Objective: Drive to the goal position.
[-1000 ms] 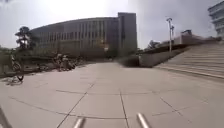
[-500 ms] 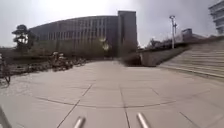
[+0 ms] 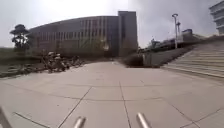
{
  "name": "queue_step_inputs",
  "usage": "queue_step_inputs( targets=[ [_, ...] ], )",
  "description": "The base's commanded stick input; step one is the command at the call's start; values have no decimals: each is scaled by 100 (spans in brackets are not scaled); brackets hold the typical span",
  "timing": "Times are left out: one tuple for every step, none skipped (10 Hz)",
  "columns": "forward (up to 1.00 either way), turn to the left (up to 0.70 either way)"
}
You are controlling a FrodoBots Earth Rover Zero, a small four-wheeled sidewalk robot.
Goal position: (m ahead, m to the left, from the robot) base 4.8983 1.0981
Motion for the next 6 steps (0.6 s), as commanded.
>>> queue_step_inputs(
  targets=[
    [100, 0],
    [100, 0],
    [100, 0],
    [100, 0],
    [100, 0],
    [100, 0]
  ],
)
